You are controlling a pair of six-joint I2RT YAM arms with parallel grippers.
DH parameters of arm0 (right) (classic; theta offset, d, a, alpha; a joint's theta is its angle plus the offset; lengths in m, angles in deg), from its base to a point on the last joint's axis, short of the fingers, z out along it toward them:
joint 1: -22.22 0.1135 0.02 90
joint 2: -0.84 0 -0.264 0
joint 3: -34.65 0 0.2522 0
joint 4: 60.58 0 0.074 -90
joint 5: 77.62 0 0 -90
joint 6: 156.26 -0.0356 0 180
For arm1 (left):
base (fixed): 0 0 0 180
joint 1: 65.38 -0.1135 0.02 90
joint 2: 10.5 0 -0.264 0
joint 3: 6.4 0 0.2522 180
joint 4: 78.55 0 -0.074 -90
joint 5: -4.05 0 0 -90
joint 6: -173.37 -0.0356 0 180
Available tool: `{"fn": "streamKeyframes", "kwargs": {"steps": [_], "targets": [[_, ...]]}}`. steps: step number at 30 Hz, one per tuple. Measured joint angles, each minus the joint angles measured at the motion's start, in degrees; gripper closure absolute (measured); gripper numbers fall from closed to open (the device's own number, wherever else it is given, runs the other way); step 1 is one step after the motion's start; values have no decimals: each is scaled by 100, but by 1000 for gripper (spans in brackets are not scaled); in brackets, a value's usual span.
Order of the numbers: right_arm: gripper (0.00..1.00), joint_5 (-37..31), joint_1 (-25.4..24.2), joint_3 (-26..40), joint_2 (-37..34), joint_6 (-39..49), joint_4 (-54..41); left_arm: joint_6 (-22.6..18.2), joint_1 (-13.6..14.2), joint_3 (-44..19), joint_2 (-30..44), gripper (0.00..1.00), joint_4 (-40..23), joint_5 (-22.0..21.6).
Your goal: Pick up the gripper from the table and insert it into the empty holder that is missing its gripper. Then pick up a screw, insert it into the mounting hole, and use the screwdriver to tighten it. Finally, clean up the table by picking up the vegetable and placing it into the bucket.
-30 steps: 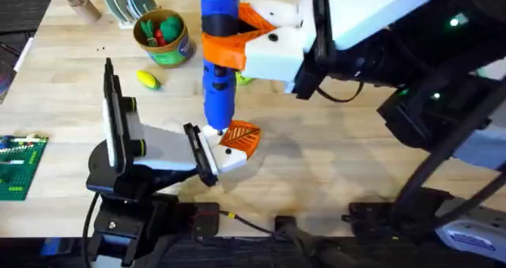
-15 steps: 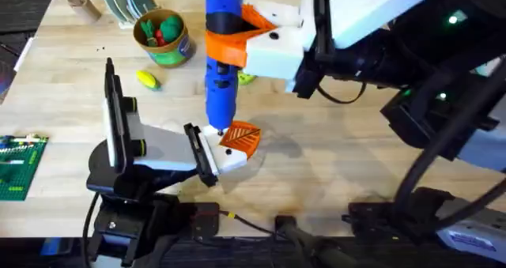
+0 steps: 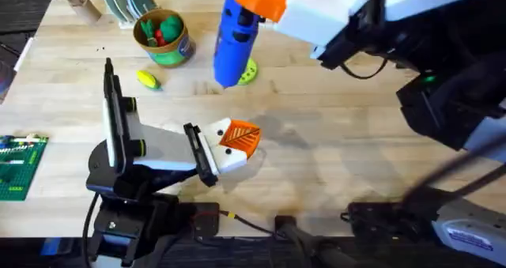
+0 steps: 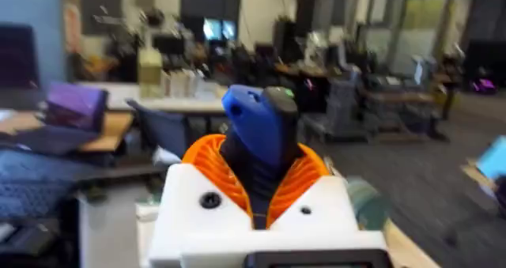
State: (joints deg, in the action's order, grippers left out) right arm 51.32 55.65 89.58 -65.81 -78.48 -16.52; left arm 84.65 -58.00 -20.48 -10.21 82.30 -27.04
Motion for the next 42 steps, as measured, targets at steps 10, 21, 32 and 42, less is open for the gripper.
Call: {"fn": "streamKeyframes", "kwargs": {"steps": [10, 21, 32, 42], "targets": [[937, -1171, -1324, 0, -128, 3084, -3015, 0, 0, 0, 2, 997, 0, 0], [937, -3324, -1659, 0, -1103, 7116, -4425, 0, 0, 0, 2, 997, 0, 0], [938, -3902, -1460, 35, -2238, 8651, -4802, 0, 0, 0, 0, 997, 0, 0], [455, -4088, -1222, 216, -2546, 8806, -5376, 0, 0, 0, 0, 997, 0, 0]]}}
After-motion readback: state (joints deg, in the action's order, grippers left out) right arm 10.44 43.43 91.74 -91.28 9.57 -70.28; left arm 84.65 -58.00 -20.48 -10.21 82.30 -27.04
